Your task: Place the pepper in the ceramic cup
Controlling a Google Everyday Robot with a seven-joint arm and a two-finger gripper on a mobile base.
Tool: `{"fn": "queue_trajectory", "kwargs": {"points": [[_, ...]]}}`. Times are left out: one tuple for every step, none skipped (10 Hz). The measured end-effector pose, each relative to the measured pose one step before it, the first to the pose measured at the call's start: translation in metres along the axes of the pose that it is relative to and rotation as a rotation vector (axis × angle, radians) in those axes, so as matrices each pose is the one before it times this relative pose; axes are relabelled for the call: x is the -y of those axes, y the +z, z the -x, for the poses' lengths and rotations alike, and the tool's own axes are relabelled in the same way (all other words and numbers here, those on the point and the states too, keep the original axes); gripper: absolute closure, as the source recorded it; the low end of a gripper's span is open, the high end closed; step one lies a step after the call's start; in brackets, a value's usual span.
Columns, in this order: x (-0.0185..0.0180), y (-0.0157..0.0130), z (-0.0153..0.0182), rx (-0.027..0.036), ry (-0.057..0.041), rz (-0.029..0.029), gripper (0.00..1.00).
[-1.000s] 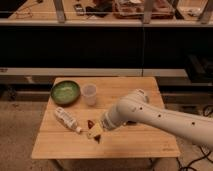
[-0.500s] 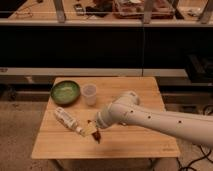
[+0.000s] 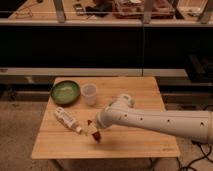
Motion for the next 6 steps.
{"fn": "queue_trajectory", "kwargs": {"points": [[-0.00369, 0.00732, 0.00417, 0.00349, -0.00004, 0.01068, 0.20], [-0.00053, 0.01356, 0.00265, 0.00624, -0.00308, 0.00702, 0.20], [0.00184, 0.00601, -0.00191, 0.00113, -0.00755, 0.00282, 0.20], [0.00294, 0.00698, -0.00181, 0.00423, -0.00826, 0.00240, 0.20], [0.00345, 0.00632, -0.00221, 0.00512, -0.01080, 0.00387, 0.20], [0.00199, 0.00501, 0.00003, 0.00721, -0.00639, 0.00476, 0.20]]}}
